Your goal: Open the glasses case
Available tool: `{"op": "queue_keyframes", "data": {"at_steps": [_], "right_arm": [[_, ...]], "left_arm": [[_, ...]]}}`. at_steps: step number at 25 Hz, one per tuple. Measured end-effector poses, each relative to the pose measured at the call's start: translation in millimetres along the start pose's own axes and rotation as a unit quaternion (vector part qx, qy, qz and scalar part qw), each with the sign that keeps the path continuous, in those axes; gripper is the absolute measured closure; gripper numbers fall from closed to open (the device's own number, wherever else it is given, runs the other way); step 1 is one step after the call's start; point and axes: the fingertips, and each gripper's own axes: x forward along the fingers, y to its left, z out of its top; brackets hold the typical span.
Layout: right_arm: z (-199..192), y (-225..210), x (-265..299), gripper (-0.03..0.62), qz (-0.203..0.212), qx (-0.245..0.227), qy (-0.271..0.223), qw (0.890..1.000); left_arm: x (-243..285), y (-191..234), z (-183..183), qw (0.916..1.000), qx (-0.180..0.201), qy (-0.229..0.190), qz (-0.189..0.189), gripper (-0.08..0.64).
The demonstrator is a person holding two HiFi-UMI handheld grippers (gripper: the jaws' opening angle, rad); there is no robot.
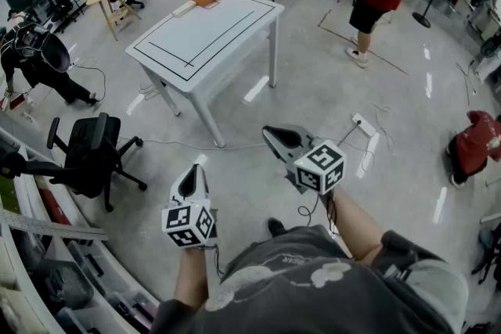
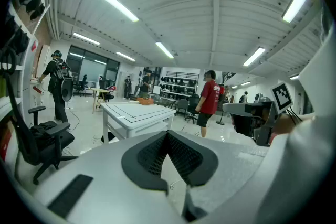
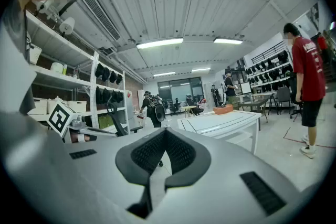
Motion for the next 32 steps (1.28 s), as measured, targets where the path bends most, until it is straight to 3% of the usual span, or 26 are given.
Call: {"op": "queue_keyframes", "data": {"at_steps": [12,15,20,27,32], "right_arm": [[-28.5,28.6,-2.8,0.594,-0.006,0.016,0.023,1.0],[-37.9,30.0,-5.4,0.594,-0.024,0.015,0.027,0.999],[-29.5,23.6,4.6,0.592,-0.008,0.078,-0.019,0.997],[-34.9,-37.9,45.0,0.592,-0.015,0.078,-0.007,0.997],[-39.5,-131.4,86.3,0.592,-0.003,0.09,0.004,0.996]], "left_arm": [[-22.2,12.2,-28.3,0.9997,0.001,0.018,-0.018,0.558],[-22.8,13.8,-37.0,0.9994,-0.004,0.024,-0.026,0.558],[-13.1,18.1,-37.7,0.999,-0.006,0.031,-0.033,0.558],[42.7,30.5,-34.3,0.9985,-0.008,0.051,-0.017,0.558],[129.7,36.0,-14.4,0.9982,-0.008,0.058,0.017,0.558]]}}
